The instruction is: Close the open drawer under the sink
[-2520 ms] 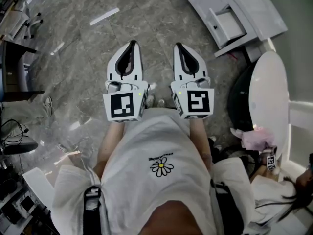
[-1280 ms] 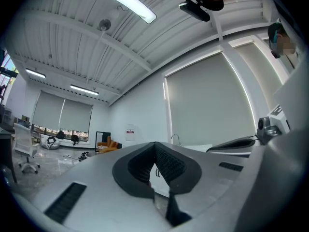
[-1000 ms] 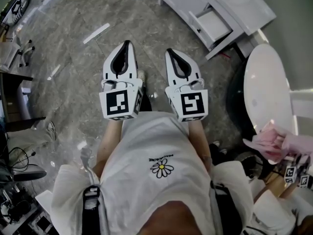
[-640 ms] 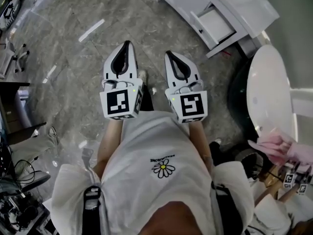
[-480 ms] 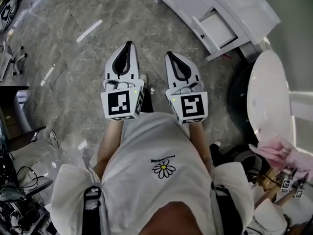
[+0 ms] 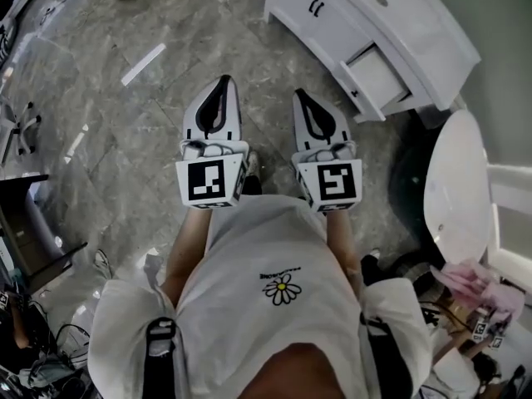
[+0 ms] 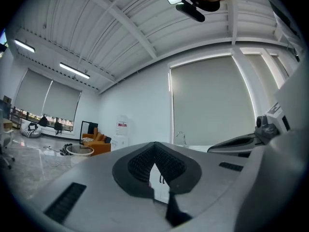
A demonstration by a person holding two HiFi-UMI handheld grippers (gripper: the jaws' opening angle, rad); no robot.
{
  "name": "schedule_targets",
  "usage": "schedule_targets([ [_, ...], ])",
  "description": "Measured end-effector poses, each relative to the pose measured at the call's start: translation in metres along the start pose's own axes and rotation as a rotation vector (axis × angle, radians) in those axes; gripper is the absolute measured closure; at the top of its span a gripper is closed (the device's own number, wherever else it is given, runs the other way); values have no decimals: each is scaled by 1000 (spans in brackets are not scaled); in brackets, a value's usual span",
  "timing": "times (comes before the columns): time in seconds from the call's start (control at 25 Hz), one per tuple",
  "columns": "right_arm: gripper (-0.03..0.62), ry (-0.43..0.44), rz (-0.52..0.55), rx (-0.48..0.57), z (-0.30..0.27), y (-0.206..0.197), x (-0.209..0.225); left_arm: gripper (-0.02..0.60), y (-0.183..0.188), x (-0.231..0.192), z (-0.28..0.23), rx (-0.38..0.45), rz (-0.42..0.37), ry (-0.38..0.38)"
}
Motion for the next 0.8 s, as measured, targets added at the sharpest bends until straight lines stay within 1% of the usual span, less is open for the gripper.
schedule_targets([
  [0.16, 565, -27, -12, -28, -35, 1, 4, 561, -2, -31, -28, 5, -8, -28],
  [0.24, 565, -38, -6, -44, -48, -2, 3, 561, -4, -42, -38, 3, 7, -35],
  [0.44, 565, -5, 25, -98, -73, -5, -14, 561, -9, -60, -49, 5, 37, -46],
  [0.56, 565, 38, 58, -112, -88, -2, -26, 561, -6, -70, -46, 11, 66, -15],
  [0.68, 565, 99, 88, -96, -102, 2, -35, 561, -6, -78, -42, 25, 56, 32],
  [0.8, 565, 172, 107, -94, -113, 2, -48, 561, -10, -88, -35, 22, 53, 83],
])
Point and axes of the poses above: the fingertips, and each gripper's own axes: z backward along the fingers, x to its right, y out of its top, the point moved 4 cm from there along z, backward along the fingers
